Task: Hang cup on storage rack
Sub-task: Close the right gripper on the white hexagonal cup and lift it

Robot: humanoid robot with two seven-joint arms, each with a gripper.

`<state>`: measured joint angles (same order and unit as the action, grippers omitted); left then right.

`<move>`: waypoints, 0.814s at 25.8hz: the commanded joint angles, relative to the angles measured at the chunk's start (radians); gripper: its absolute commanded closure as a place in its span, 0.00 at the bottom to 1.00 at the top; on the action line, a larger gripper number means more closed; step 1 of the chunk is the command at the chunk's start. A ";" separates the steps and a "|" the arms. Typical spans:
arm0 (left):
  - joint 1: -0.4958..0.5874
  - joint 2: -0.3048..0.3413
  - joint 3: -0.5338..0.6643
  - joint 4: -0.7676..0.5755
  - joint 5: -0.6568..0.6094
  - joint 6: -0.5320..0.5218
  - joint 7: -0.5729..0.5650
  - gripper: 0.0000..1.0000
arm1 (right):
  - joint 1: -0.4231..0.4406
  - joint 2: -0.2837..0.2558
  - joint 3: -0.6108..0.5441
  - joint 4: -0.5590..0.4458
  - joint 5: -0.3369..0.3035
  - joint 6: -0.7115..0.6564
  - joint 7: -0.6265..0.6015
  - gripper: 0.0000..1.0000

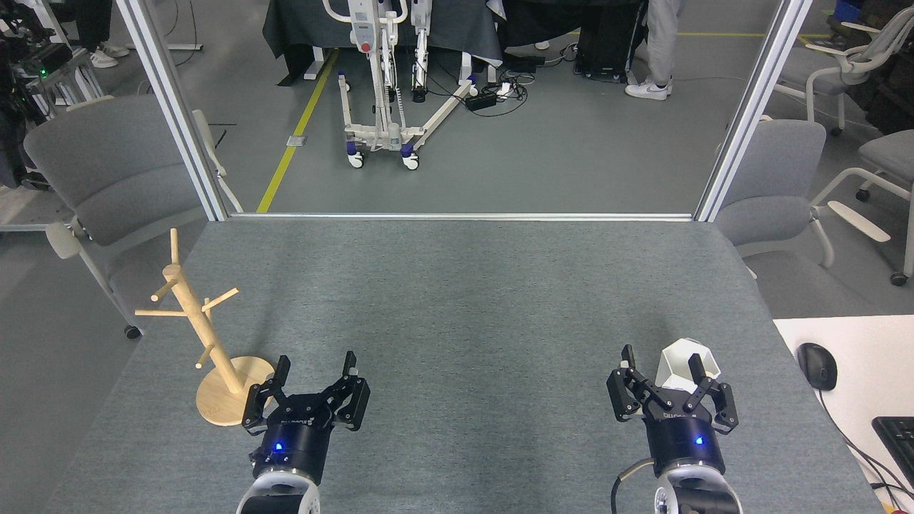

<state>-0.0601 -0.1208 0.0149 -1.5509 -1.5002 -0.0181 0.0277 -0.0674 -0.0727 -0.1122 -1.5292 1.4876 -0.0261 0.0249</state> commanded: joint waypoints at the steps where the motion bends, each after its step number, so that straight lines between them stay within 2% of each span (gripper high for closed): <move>1: -0.001 0.000 0.000 0.000 0.000 0.001 0.000 0.01 | 0.000 -0.001 0.008 0.000 0.002 0.002 0.000 0.00; 14: -0.010 0.001 0.000 0.003 0.006 0.000 -0.006 0.01 | 0.003 -0.002 0.011 0.000 0.003 0.003 0.000 0.00; 21: -0.010 0.001 -0.001 0.005 0.006 0.000 -0.008 0.01 | 0.044 -0.027 -0.067 0.001 -0.003 0.000 -0.003 0.00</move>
<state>-0.0704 -0.1189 0.0147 -1.5475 -1.4942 -0.0185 0.0200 -0.0493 -0.0881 -0.1440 -1.5292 1.4879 -0.0222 0.0228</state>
